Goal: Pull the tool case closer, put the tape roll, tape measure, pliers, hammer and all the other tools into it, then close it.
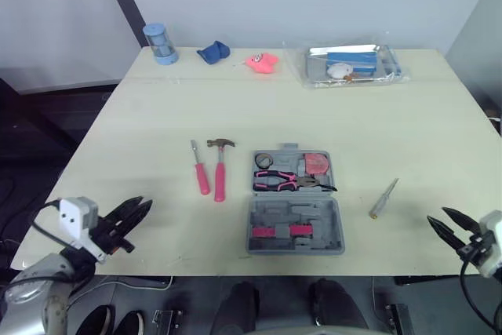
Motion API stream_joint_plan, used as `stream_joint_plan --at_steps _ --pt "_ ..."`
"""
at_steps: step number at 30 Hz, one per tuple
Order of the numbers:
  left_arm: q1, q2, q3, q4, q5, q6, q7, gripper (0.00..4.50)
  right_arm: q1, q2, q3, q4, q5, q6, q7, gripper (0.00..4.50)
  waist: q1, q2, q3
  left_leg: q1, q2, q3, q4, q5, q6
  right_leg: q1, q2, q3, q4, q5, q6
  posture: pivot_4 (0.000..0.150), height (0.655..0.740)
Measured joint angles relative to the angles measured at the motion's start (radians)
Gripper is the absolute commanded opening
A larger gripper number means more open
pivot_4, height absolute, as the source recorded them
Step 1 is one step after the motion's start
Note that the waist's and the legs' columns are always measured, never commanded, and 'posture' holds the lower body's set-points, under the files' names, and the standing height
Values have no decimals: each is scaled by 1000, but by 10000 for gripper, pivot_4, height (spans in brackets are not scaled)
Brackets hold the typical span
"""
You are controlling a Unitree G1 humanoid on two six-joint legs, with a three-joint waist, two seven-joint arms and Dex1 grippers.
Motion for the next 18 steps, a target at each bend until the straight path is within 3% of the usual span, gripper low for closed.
stream_joint_plan --at_steps 2,3,5,18 --pt "21 -3 25 21 -1 -11 5 32059 14 8 -34 31 13 -1 2 41324 -1 0 0 0 0 0 0 0 0 0 0 0 0 0 0 1500 7400" --pt "36 -3 39 32 -3 -16 7 37861 23 12 -53 50 19 -2 5 45000 -1 0 0 0 0 0 0 0 0 0 0 0 0 0 0 1500 7400" --pt "49 -5 53 40 -6 -23 9 44413 37 18 -80 72 34 -2 15 45000 -1 0 0 0 0 0 0 0 0 0 0 0 0 -1 -2 1500 7400" --pt "49 -6 84 81 -15 -33 28 44413 100 56 -156 192 49 -59 71 45000 -3 0 -1 1 0 2 0 0 0 0 0 1 0 -2 -3 1500 7400"
